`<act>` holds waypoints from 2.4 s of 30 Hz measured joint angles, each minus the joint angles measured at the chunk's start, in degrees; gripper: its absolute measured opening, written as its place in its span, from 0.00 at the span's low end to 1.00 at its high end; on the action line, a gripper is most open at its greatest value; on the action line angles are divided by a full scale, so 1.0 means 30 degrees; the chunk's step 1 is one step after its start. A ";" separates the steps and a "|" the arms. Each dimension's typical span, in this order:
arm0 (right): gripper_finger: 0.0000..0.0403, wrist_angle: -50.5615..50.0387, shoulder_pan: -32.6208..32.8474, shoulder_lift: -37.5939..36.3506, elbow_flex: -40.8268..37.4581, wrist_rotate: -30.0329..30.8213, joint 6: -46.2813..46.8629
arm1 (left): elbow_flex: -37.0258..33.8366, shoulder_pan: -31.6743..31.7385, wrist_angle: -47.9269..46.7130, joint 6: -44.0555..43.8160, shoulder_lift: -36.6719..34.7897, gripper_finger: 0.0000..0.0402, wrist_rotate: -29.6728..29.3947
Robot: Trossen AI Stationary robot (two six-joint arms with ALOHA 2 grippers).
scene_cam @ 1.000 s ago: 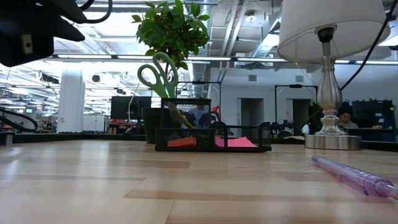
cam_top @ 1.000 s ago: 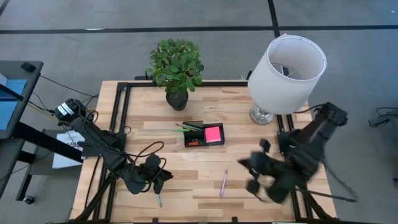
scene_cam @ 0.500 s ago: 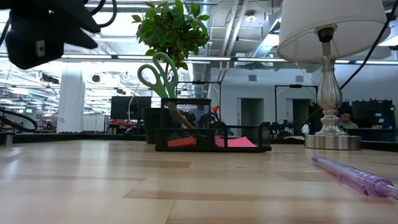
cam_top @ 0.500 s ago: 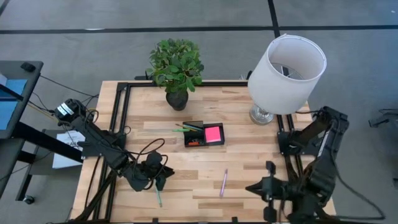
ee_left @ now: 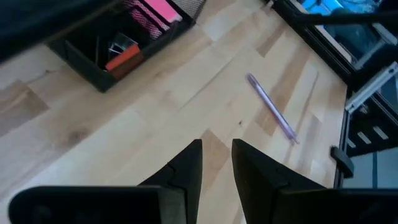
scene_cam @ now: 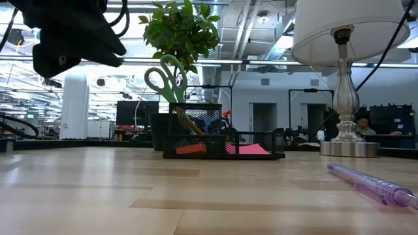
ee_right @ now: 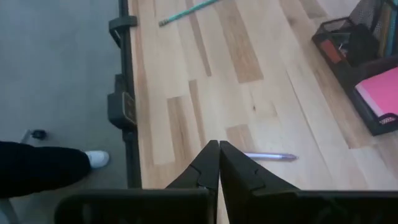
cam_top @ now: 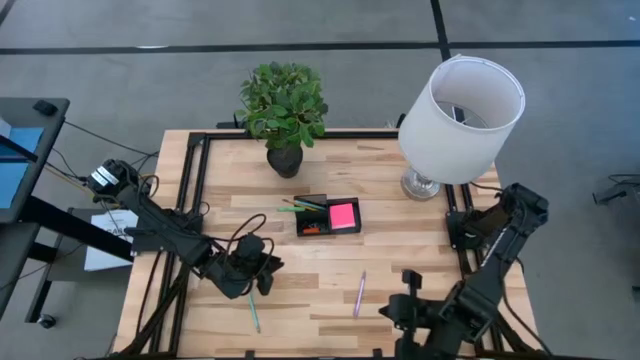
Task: Pick and place office supplies into organizer
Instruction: Put the blue pencil into the black desk organizer
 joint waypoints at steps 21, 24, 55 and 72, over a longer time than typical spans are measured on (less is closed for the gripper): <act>0.17 0.0276 -0.0976 0.0005 0.0000 -0.0333 0.3312 | -0.0007 0.0315 0.0834 -0.2916 -0.0007 0.20 -0.0192; 0.17 -0.0285 -0.1247 0.0005 0.0000 -0.0376 0.2828 | -0.0007 0.0553 0.0535 -0.2283 -0.0007 0.20 -0.1020; 0.17 -0.3391 -0.1651 0.0005 0.0000 -0.0354 0.2294 | -0.0007 0.0038 0.2132 -0.8108 0.0615 0.40 1.9179; 0.17 -0.4382 -0.1833 0.0005 0.0000 -0.0314 0.3204 | -0.0007 -0.0972 0.9878 -1.5351 0.6804 0.40 1.8177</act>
